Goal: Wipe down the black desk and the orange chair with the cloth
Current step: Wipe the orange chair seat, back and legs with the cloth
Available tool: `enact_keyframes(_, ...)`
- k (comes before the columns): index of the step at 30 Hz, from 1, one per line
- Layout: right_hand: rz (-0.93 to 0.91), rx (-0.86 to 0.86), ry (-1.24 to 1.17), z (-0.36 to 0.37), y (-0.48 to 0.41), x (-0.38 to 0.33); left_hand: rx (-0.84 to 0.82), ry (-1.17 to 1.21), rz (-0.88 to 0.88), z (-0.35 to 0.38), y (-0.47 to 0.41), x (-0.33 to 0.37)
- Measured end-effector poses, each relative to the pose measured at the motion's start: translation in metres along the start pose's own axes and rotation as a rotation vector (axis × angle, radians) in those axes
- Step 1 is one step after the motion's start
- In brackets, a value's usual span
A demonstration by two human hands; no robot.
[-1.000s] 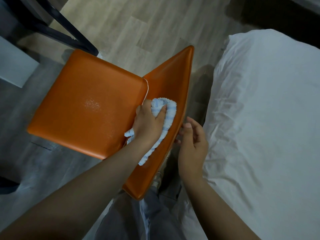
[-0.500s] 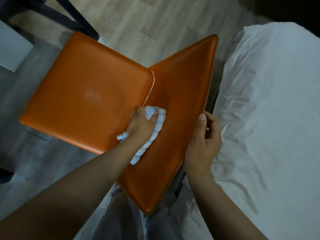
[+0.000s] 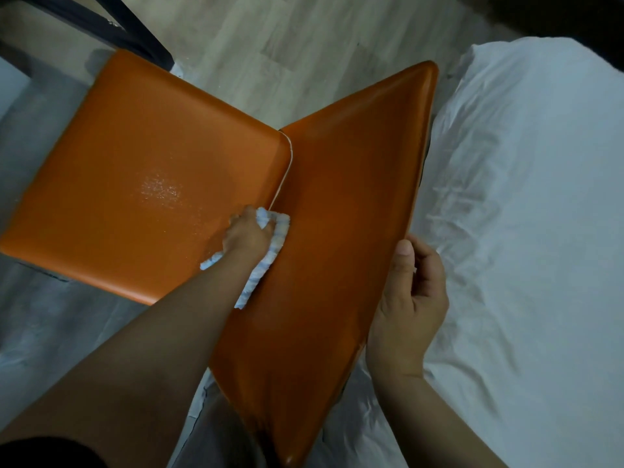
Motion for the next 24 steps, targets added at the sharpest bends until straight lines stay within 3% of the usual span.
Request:
enact_keyframes(4, -0.001, 0.006, 0.008, -0.001, -0.001, 0.002, 0.002, -0.025, -0.019, 0.005, -0.001, -0.021)
enact_keyframes(12, -0.009, 0.006, 0.040, 0.000, -0.002, 0.003, 0.073, 0.089, 0.127, -0.016, 0.017, 0.002)
enact_keyframes(20, 0.079, -0.080, 0.068, 0.004, 0.000, -0.004, 0.183, 0.283, 0.339, -0.071, 0.104, 0.060)
enact_keyframes(24, 0.121, -0.181, 0.072, -0.015, 0.000, -0.003, 0.150, 0.360, 0.414, -0.090, 0.160, 0.089)
Point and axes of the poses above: each hand's wrist, its own y-axis away from the middle knuckle, its own z-axis out of the palm, x = y × z, the point moved 7 cm from there along -y, towards the middle knuckle, and after that the axes turned 5 degrees about z, right-handed, at the moved point
